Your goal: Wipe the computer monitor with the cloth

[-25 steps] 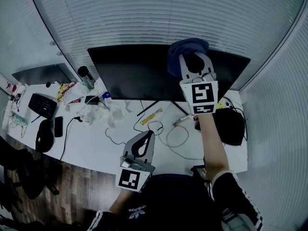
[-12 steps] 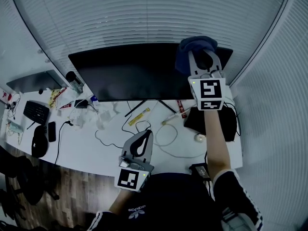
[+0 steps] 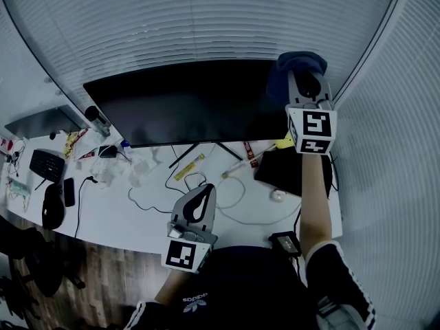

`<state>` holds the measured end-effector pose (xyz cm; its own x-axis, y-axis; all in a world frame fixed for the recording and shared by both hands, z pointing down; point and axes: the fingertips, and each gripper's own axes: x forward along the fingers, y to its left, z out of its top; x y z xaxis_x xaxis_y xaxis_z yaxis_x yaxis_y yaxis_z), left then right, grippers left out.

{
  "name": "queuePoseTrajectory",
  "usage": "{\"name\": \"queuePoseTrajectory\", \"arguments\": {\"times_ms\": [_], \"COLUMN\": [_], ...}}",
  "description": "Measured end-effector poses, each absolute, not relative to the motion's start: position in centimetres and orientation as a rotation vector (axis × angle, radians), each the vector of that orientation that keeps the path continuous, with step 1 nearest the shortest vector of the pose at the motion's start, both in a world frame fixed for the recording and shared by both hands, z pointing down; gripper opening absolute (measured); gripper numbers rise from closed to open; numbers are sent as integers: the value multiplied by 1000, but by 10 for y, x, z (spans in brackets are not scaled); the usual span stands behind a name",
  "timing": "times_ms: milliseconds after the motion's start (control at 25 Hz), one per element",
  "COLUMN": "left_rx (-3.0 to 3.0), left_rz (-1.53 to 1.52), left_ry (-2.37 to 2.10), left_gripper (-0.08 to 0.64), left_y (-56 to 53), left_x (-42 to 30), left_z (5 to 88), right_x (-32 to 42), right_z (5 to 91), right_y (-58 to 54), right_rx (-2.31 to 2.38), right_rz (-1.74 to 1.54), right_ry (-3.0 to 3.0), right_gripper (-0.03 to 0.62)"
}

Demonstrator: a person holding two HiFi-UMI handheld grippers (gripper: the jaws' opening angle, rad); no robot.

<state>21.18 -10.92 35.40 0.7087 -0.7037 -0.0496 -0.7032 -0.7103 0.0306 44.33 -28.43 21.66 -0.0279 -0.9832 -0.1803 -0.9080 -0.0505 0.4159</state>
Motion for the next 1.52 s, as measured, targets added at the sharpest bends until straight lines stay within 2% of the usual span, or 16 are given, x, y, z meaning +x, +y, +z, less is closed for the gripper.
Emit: {"name": "queuePoseTrajectory", "arguments": {"times_ms": [600,1040,1520], "left_rx": [2914,2917,2891], "left_rz": [-67,-42,-22], "left_ry": [-1175,-1113,-1096], "left_gripper": [5,5,3], "left_y": [-111,-109,-113], "left_x": [221,230,232], "left_z": [351,356,368], "right_x": [527,524,516], "right_z": [217,227,310], "right_y": [-266,-267,-272], "right_rx": [2257,2220,2110], "right_rz": [-560,-589,-433], "right_ry": [-1873,-1856,-1845], "right_gripper": [48,48,48]}}
